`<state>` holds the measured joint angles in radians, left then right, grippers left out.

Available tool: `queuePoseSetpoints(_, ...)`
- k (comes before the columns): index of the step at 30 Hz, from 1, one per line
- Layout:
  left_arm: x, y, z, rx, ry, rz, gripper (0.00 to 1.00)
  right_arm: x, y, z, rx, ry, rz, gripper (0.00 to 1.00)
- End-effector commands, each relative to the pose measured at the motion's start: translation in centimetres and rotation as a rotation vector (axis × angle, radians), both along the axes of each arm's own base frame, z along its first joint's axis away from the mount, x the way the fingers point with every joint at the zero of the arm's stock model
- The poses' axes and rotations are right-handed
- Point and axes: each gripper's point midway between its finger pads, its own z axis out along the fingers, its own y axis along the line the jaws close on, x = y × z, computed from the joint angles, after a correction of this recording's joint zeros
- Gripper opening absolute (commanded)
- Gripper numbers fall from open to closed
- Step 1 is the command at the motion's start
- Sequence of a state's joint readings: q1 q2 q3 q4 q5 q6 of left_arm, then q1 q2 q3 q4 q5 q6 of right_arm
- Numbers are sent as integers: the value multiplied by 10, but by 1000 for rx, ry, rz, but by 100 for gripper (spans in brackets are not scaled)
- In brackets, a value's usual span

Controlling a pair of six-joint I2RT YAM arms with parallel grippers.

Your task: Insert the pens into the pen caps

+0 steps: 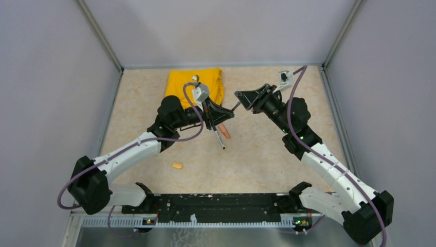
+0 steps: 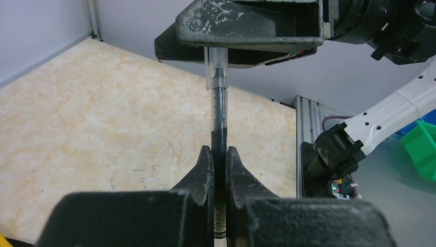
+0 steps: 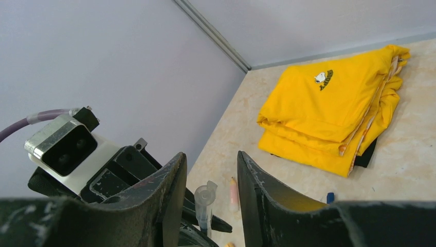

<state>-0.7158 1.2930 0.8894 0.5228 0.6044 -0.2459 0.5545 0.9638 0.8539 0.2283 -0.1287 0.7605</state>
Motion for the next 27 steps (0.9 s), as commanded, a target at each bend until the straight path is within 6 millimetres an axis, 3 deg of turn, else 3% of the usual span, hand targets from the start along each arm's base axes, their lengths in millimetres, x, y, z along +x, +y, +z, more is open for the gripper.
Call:
queuePoseSetpoints(1, -2, -4, 19, -27, -52, -28, 0, -12, -6, 51, 73, -136, -4, 39)
queuePoseSetpoints(15, -2, -5, 18, -23, -50, -32, 0, -11, -6, 45, 59, -130, -8, 19)
queuePoseSetpoints(22, -2, -5, 19, -24, -51, -31, 0, -8, -5, 35, 25, -122, -10, 1)
queuePoseSetpoints(27, -3, -5, 19, -22, -48, -33, 0, -8, 5, 22, -35, -114, 40, 0)
